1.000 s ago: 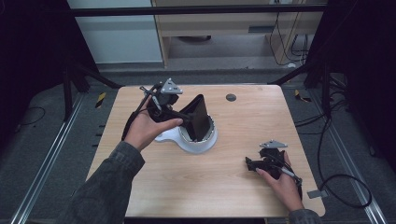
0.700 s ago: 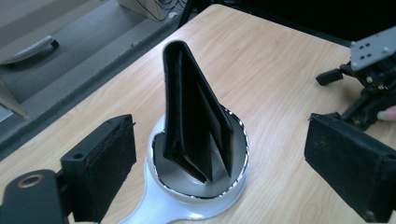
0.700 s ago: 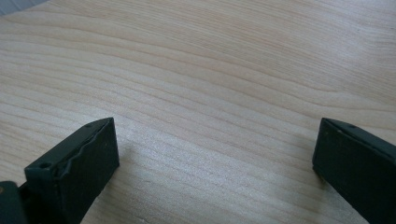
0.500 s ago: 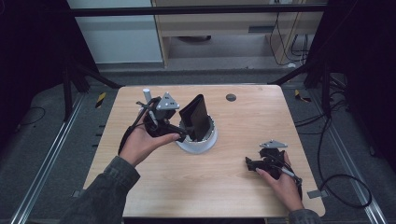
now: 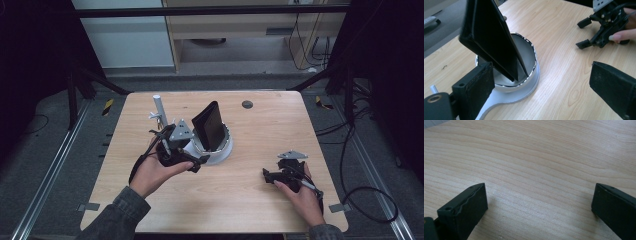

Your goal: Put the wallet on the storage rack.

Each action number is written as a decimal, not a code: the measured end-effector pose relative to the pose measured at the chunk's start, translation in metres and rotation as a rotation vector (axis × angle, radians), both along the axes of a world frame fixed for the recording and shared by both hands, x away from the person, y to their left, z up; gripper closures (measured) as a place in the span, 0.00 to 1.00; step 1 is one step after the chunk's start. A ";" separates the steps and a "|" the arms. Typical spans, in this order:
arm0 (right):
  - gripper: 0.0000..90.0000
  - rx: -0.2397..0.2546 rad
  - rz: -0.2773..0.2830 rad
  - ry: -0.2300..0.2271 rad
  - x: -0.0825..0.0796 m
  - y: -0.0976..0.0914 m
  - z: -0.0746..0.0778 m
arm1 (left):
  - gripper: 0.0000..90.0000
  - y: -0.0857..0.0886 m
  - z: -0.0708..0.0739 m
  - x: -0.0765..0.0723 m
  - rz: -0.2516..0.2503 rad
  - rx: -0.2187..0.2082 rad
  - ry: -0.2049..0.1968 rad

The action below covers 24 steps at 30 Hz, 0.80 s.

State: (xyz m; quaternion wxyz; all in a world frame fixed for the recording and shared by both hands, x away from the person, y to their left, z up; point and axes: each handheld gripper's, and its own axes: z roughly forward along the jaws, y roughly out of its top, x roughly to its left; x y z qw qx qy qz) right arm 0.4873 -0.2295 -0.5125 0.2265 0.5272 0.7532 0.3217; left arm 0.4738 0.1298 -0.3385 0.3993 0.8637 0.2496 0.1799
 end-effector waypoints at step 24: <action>0.01 0.002 0.003 0.000 -0.001 0.000 0.000 | 0.05 -0.006 -0.042 -0.016 -0.041 0.015 0.055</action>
